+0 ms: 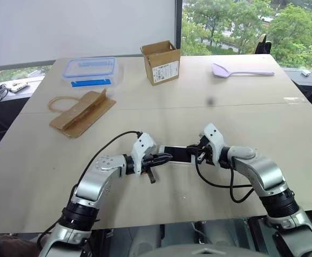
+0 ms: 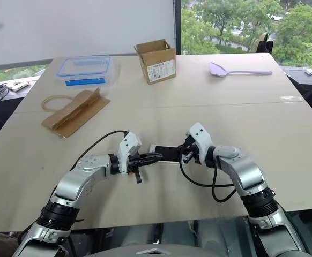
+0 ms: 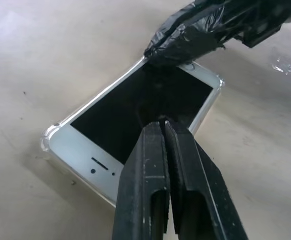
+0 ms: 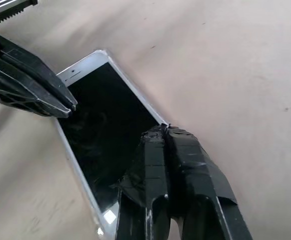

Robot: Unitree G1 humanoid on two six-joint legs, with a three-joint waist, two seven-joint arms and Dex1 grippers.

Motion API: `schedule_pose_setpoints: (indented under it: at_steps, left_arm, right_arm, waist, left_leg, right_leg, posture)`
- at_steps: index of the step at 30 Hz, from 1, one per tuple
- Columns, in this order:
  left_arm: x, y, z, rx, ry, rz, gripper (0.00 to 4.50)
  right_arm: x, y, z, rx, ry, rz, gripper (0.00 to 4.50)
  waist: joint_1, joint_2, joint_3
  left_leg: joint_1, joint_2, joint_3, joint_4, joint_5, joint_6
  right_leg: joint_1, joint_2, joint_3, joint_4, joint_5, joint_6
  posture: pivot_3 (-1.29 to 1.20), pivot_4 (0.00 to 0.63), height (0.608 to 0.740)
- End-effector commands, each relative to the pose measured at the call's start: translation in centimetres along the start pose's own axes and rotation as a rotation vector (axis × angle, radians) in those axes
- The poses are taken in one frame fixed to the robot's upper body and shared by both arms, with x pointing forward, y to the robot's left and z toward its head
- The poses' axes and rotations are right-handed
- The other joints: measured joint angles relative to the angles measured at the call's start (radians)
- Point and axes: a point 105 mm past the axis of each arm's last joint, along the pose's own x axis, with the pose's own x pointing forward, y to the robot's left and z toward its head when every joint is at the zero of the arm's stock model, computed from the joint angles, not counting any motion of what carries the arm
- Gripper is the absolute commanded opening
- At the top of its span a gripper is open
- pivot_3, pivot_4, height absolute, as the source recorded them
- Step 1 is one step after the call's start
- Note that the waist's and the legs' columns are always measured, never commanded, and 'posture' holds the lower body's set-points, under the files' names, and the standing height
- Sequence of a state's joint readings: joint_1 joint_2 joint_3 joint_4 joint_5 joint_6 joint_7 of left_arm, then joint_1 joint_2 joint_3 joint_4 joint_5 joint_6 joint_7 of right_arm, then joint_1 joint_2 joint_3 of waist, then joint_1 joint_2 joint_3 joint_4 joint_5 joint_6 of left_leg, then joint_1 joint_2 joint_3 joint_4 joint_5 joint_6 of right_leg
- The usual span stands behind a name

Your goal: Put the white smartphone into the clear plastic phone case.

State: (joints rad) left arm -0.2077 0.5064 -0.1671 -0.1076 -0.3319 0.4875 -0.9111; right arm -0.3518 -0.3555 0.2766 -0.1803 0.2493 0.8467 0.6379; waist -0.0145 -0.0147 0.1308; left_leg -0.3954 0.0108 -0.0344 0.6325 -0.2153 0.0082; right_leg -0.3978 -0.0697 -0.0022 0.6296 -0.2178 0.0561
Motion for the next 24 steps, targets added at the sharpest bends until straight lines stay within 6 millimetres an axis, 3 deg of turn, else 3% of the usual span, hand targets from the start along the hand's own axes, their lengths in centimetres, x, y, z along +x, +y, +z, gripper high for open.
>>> schedule_pose_setpoints:
  at_steps: [1,3,7,11,12,13,14,15,16,23,24]
  left_arm:
    - [-0.3,0.2,0.4,0.027,-0.005,0.020,0.15]
    - [-0.4,0.2,0.6,0.032,-0.018,0.024,0.15]
    - [-0.8,0.5,0.5,0.037,-0.020,0.052,0.15]
    - [-1.4,0.8,2.8,0.051,-0.166,0.085,0.15]
    - [-1.7,0.9,3.6,0.042,-0.208,0.092,0.15]
    - [-2.2,1.1,4.3,0.031,-0.245,0.095,0.06]
    - [-2.6,1.2,4.8,0.024,-0.270,0.098,0.48]
    - [-2.9,1.3,5.1,0.021,-0.285,0.099,0.58]
    - [-3.2,1.3,5.2,0.018,-0.290,0.099,0.72]
    - [-6.4,0.6,5.1,0.013,-0.294,0.119,4.15]
    - [-6.8,0.2,4.9,0.008,-0.286,0.111,4.45]
  right_arm:
    - [-0.1,0.1,-8.8,0.109,0.340,-0.031,0.00]
    - [-0.1,0.2,-9.0,0.082,0.339,-0.030,0.00]
    - [-0.8,0.2,-7.5,0.011,0.236,-0.028,0.00]
    - [-2.7,0.5,-2.8,-0.213,-0.053,-0.008,0.00]
    - [-3.3,0.5,-1.3,-0.186,-0.141,-0.019,0.00]
    - [-4.4,0.9,0.3,-0.166,-0.224,-0.001,0.29]
    - [-5.2,1.2,1.2,-0.154,-0.276,0.012,0.68]
    - [-5.9,1.2,1.6,-0.172,-0.294,0.005,0.77]
    - [-6.5,1.1,1.7,-0.196,-0.292,-0.009,1.14]
    - [-12.5,-0.1,-0.4,-0.211,-0.213,-0.112,4.50]
    - [-13.1,-0.2,-0.6,-0.207,-0.208,-0.126,4.50]
  waist:
    - [0.000,0.000,-0.001]
    - [-0.001,0.000,-0.002]
    - [0.002,0.000,-0.001]
    - [0.006,0.001,0.007]
    - [0.006,0.003,0.010]
    - [0.006,0.003,0.014]
    - [0.005,0.003,0.017]
    - [0.006,0.003,0.020]
    - [0.005,0.003,0.025]
    - [0.007,0.000,0.038]
    - [0.006,0.000,0.040]
  left_leg:
    - [0.000,0.000,0.000,0.000,0.000,0.000]
    - [0.000,0.000,0.000,-0.001,0.000,-0.001]
    - [-0.002,0.000,-0.001,-0.002,-0.001,-0.001]
    - [-0.005,-0.001,-0.002,-0.002,-0.002,0.000]
    - [-0.007,-0.001,-0.002,-0.002,-0.002,0.000]
    - [-0.011,-0.001,-0.002,-0.002,-0.002,0.000]
    - [-0.020,-0.001,-0.003,-0.001,0.001,0.003]
    - [-0.023,-0.002,-0.002,-0.001,0.002,0.005]
    - [-0.023,-0.002,-0.002,0.000,0.002,0.005]
    - [-0.024,-0.004,0.000,-0.001,0.001,0.004]
    - [-0.024,-0.004,0.000,-0.001,0.001,0.004]
  right_leg:
    - [0.000,0.000,0.000,-0.001,0.000,0.000]
    - [0.000,-0.001,0.000,-0.002,0.000,0.000]
    - [0.001,-0.002,-0.001,-0.005,0.000,0.000]
    - [0.000,-0.005,-0.003,-0.008,-0.001,0.001]
    - [-0.001,-0.007,-0.003,-0.008,-0.001,0.001]
    - [-0.005,-0.007,-0.004,-0.008,-0.001,0.001]
    - [-0.013,-0.002,-0.005,-0.006,0.000,0.002]
    - [-0.016,-0.001,-0.004,-0.005,0.000,0.002]
    - [-0.016,-0.001,-0.004,-0.004,0.000,0.002]
    - [-0.016,0.000,-0.005,-0.005,-0.002,0.003]
    - [-0.016,0.000,-0.005,-0.005,-0.002,0.003]
  posture:
    - [0.00,0.150,0.740]
    - [0.00,0.150,0.740]
    - [0.00,0.150,0.740]
    - [0.00,0.150,0.740]
    - [0.00,0.150,0.740]
    - [0.00,0.150,0.740]
    - [0.00,0.150,0.740]
    - [0.00,0.150,0.740]
    - [0.00,0.150,0.740]
    - [0.00,0.150,0.740]
    - [0.00,0.150,0.740]
